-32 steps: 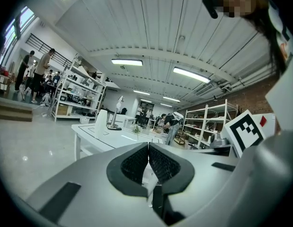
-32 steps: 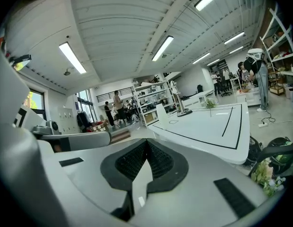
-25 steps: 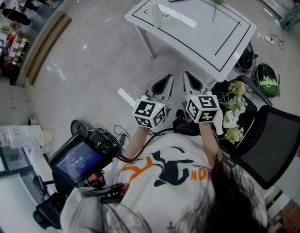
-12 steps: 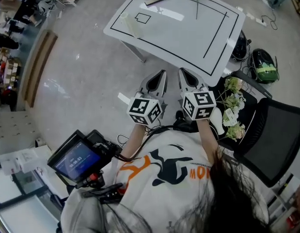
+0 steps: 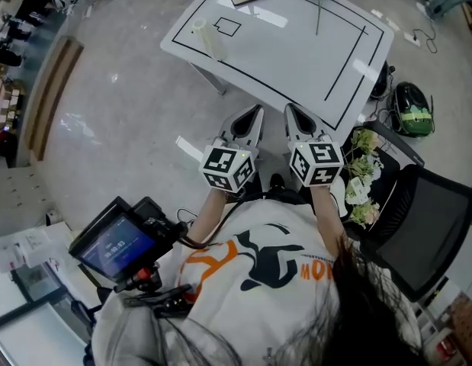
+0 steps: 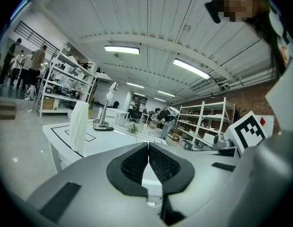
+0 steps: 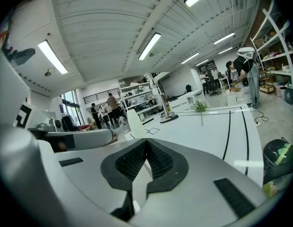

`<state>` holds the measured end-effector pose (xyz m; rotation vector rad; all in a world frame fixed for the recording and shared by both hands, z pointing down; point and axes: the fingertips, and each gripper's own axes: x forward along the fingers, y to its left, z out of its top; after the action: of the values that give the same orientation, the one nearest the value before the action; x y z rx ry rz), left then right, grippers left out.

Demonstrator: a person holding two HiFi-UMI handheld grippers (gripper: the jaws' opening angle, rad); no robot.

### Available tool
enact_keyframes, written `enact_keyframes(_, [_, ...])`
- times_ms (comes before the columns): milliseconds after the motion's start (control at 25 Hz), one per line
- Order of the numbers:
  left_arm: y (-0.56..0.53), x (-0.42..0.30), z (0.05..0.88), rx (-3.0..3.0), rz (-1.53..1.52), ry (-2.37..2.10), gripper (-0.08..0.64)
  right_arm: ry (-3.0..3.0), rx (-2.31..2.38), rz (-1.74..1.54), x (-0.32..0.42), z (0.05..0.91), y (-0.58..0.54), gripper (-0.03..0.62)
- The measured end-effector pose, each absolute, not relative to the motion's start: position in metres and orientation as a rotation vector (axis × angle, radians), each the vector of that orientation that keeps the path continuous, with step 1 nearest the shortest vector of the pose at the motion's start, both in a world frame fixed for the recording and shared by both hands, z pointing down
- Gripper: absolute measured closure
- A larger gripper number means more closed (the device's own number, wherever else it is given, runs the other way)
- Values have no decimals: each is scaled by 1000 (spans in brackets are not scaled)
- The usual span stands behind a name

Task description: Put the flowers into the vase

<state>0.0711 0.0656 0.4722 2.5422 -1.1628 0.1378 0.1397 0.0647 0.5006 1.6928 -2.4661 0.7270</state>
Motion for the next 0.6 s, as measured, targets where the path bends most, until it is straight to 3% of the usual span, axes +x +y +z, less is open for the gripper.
enact_keyframes(600, [-49,53,462,2640,123,-1002,549,-2385,1836,720,118,494,-42,578])
